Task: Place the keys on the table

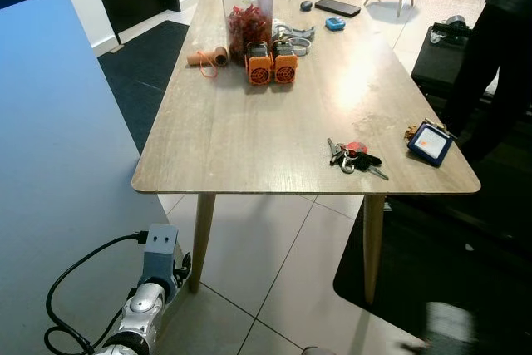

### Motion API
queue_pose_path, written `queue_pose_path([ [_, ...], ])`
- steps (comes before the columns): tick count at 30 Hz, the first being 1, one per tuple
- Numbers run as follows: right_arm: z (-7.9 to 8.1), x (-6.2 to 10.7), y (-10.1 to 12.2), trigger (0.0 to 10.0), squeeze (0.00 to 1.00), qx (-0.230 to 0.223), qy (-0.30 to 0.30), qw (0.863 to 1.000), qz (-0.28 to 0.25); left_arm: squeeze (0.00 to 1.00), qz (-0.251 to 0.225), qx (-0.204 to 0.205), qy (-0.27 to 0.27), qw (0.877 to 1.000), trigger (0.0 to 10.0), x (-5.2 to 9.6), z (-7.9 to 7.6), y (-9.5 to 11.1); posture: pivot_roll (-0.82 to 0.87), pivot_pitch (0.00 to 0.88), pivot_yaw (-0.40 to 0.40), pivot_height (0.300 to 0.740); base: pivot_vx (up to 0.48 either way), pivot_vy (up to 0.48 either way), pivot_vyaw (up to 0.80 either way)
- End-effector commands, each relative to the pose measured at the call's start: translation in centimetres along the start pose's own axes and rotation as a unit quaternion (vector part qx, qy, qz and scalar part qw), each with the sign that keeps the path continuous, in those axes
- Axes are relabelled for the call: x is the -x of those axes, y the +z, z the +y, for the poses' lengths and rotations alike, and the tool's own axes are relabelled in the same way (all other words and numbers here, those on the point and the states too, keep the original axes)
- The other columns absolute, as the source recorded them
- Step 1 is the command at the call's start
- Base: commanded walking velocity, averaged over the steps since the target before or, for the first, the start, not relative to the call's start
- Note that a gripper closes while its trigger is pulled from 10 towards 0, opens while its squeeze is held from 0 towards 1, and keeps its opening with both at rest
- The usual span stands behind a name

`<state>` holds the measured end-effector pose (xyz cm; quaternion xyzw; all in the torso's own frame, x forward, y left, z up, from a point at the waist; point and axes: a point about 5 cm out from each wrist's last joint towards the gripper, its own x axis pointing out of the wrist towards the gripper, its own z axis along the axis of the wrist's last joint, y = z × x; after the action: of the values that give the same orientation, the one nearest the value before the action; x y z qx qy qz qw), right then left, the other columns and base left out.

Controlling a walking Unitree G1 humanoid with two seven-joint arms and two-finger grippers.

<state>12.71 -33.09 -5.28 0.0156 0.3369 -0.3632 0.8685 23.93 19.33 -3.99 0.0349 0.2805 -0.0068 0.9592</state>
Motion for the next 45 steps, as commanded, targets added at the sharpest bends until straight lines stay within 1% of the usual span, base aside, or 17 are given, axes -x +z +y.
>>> queue_pose_path([
  [1,-3.2,-1.0,3.6,10.0,0.00,-0.083,-0.065,0.993,-0.059,0.00,0.008,0.000,0.005,1.000,10.0,0.2,0.3,-0.4,0.02,0.067,0.036,0.740,0.000,0.000,0.00],
  [2,-3.2,-1.0,3.6,10.0,0.00,-0.083,-0.065,0.993,-0.059,0.00,0.008,0.000,0.005,1.000,10.0,0.2,0.3,-0.4,0.02,0.067,0.036,0.740,0.000,0.000,0.00],
  [6,-5.7,-1.7,8.5,10.0,0.00,-0.119,-0.094,0.980,-0.130,0.00,0.008,0.000,0.004,1.000,10.0,0.1,0.3,-0.3,0.02,0.068,0.037,0.740,0.000,0.000,0.00],
  [8,-7.2,-1.8,15.6,10.0,0.00,-0.153,-0.102,0.959,-0.218,0.00,0.008,0.000,0.003,1.000,10.0,0.1,0.2,-0.3,0.01,0.068,0.036,0.740,0.000,0.000,0.00],
  [10,-6.7,-1.4,21.2,10.0,0.00,-0.179,-0.069,0.942,-0.275,0.00,0.008,0.001,0.003,1.000,10.0,0.0,0.1,-0.2,0.01,0.069,0.036,0.740,0.000,0.000,0.00],
  [11,-4.6,-0.9,24.6,10.0,0.00,-0.157,-0.014,0.941,-0.301,0.00,0.008,0.001,0.002,1.000,10.0,0.0,0.1,-0.1,0.01,0.068,0.035,0.740,0.000,0.000,0.00],
  [12,-4.6,-0.9,24.6,10.0,0.00,-0.157,-0.014,0.941,-0.301,0.00,0.008,0.001,0.002,1.000,10.0,0.0,0.1,-0.1,0.01,0.068,0.035,0.740,0.000,0.000,0.00],
  [14,-2.1,-0.4,26.9,10.0,0.00,-0.131,0.044,0.939,-0.315,0.00,0.008,0.001,0.002,1.000,10.0,0.0,0.1,-0.1,0.01,0.068,0.035,0.740,0.000,0.000,0.00],
  [17,3.0,0.9,29.4,10.0,0.00,-0.078,0.143,0.927,-0.337,0.00,0.008,0.002,0.003,1.000,10.0,0.0,0.2,-0.1,0.02,0.069,0.031,0.740,0.000,0.000,0.00],
  [19,6.2,1.9,30.3,10.0,0.00,-0.058,0.203,0.914,-0.347,0.00,0.008,0.003,0.004,1.000,10.0,0.0,0.2,-0.1,0.03,0.069,0.029,0.740,0.000,0.000,0.00],
  [22,7.8,2.4,30.5,10.0,0.00,-0.049,0.235,0.906,-0.348,0.00,0.008,0.003,0.005,1.000,10.0,0.0,0.3,-0.1,0.03,0.070,0.029,0.740,0.000,0.000,0.00],
  [24,11.4,3.9,30.6,10.0,0.00,-0.018,0.304,0.886,-0.350,0.00,0.007,0.004,0.007,1.000,10.0,0.0,0.4,-0.2,0.03,0.070,0.028,0.740,0.000,0.000,0.00],
  [26,15.1,6.1,30.5,10.0,0.00,0.022,0.387,0.851,-0.353,0.00,0.007,0.004,0.009,1.000,10.0,0.1,0.6,-0.2,0.04,0.071,0.030,0.740,0.000,0.000,0.00],
  [29,16.1,6.8,30.5,10.0,0.00,0.032,0.410,0.840,-0.353,0.00,0.007,0.004,0.009,1.000,10.0,0.1,0.7,-0.2,0.04,0.071,0.031,0.740,0.000,0.000,0.00],
  [30,18.0,8.7,30.5,10.0,0.00,0.048,0.455,0.814,-0.356,0.00,0.006,0.004,0.010,1.000,10.0,0.1,0.8,-0.2,0.04,0.072,0.032,0.740,0.000,0.000,0.00],
  [34,19.3,10.4,30.5,10.0,0.00,0.056,0.493,0.791,-0.358,0.00,0.006,0.005,0.011,1.000,10.0,0.1,0.9,-0.2,0.04,0.073,0.033,0.740,0.000,0.000,0.00],
  [45,20.2,11.2,29.5,10.0,0.00,0.080,0.523,0.780,-0.335,0.00,0.007,0.006,0.006,1.000,10.0,0.1,0.6,-0.2,0.03,0.071,0.033,0.740,0.000,0.000,0.00],
])
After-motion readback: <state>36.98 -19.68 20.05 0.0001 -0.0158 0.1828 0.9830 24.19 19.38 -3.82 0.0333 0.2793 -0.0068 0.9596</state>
